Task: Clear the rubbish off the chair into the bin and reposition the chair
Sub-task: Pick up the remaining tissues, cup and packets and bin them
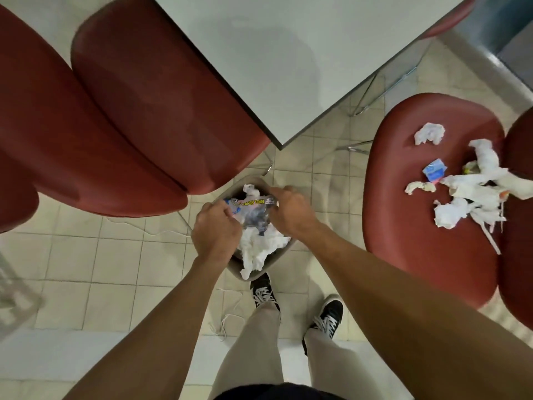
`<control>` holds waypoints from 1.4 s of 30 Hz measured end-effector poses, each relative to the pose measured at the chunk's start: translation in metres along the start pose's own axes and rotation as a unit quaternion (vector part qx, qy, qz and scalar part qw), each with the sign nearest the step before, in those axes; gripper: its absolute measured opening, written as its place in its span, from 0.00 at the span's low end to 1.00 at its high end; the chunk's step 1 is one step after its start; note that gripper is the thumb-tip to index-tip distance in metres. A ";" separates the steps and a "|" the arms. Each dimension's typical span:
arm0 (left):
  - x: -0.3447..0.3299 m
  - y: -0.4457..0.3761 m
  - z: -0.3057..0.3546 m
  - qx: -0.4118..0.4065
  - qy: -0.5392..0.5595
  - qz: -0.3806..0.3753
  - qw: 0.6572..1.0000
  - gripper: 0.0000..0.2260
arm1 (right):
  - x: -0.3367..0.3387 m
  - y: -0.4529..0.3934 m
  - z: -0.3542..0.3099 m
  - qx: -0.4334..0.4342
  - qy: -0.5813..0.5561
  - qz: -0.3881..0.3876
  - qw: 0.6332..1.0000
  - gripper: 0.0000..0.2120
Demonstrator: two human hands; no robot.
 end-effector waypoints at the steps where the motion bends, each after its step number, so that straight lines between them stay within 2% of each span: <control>1: 0.002 0.004 0.006 -0.015 0.001 0.001 1.000 0.08 | 0.005 0.006 0.003 -0.009 -0.005 0.008 1.000 0.21; 4: 0.008 0.019 0.025 -0.061 -0.005 -0.003 0.998 0.07 | 0.022 0.027 0.010 -0.023 -0.009 0.025 0.999 0.18; 8: 0.007 0.042 0.051 -0.106 -0.020 -0.024 0.994 0.06 | 0.042 0.055 0.021 -0.028 -0.019 0.036 0.999 0.26; 12: -0.001 0.071 0.088 -0.184 -0.030 -0.053 0.981 0.05 | 0.068 0.088 0.043 -0.032 -0.039 0.072 0.996 0.24; 16: -0.017 0.100 0.126 -0.217 -0.042 -0.071 0.973 0.07 | 0.096 0.115 0.078 -0.041 -0.049 0.096 0.993 0.20; 22: -0.058 0.144 0.191 -0.276 -0.056 -0.101 0.954 0.09 | 0.135 0.150 0.150 -0.088 -0.082 0.124 0.985 0.24; 26: -0.095 0.176 0.240 -0.293 -0.099 -0.104 0.945 0.07 | 0.162 0.173 0.211 -0.114 -0.085 0.130 0.981 0.14; 29: -0.128 0.197 0.274 -0.303 -0.112 -0.124 0.938 0.11 | 0.177 0.187 0.262 -0.140 -0.109 0.140 0.974 0.04; 33: -0.175 0.221 0.314 -0.336 -0.133 -0.149 0.920 0.10 | 0.196 0.204 0.317 -0.154 -0.115 0.147 0.970 0.18; 39: -0.257 0.244 0.360 -0.353 -0.159 -0.185 0.903 0.12 | 0.199 0.214 0.407 -0.214 -0.133 0.140 0.958 0.23; 42: -0.300 0.250 0.377 -0.364 -0.186 -0.203 0.890 0.13 | 0.195 0.209 0.449 -0.232 -0.149 0.127 0.953 0.20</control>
Point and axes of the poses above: each hand's wrist, its own y-axis away from the middle knuckle, its own x-axis out of the back of the hand, z = x × y, the point moved 8 cm from there along -y, towards the middle knuckle, and after that the axes turned 12 degrees about x, right-handed, at the moved point
